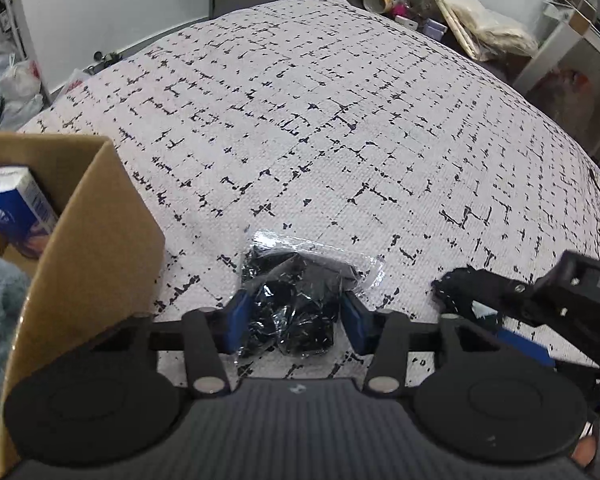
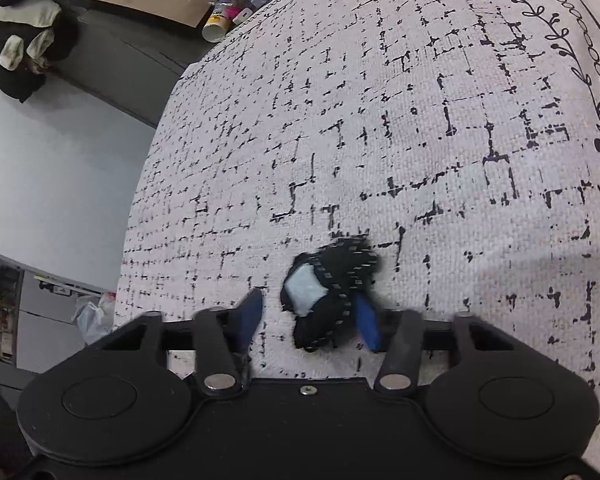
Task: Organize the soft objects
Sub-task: 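Grasp the black plastic bag with the left gripper while the right gripper grasps the black plush, then carry the black bag with the left gripper while the right gripper carries the black plush to the box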
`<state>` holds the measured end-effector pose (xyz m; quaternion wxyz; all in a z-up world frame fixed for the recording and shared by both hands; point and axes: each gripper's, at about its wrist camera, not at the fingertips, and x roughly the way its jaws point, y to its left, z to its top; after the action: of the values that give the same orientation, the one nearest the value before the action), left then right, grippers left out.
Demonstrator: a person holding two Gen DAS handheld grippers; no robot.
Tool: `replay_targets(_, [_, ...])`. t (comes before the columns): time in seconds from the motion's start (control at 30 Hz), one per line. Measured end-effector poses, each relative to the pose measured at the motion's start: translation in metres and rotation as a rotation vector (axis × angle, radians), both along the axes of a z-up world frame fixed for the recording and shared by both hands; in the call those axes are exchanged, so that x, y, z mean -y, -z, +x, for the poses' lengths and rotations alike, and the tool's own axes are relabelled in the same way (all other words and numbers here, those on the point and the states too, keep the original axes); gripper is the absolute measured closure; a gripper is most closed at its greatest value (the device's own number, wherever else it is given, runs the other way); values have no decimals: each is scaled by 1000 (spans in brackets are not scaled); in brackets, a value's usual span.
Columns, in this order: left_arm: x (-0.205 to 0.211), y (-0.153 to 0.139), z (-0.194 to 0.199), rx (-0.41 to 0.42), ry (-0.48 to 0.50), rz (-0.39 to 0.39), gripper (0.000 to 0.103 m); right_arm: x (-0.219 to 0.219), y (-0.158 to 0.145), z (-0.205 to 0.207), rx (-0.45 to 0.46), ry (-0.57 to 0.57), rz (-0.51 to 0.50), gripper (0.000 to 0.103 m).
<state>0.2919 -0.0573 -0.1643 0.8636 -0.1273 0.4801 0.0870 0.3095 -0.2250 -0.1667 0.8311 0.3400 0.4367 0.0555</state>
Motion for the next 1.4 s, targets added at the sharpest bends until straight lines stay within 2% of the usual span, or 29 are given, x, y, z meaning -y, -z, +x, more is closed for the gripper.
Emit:
replay_targets(0.03, [-1,0,0,1,4,-7,60,1,1,1,-7,4,-7,80])
replay_targets(0.1, [-3,-2,-1,2,7,-15,64,6,4,0,-11,16,10,83])
replay_targets(0.27, [-7,-9,-8,15,-5,-49,70,3,-8,-11,12,-11,-29,89])
replay_targets(0.63, [-5,-45,-36,84,11,-74,75,9,-58,-42,118,-22,-61,90])
replay_targets(1.03, [-15,-89,-69,160,14,-76,75,11,-91,-78,212,-57,-76,90])
replay_targets(1.4, [-35,-119,-102,217,-11,-77,75,-10,-116,-105,284,-128,-121,90])
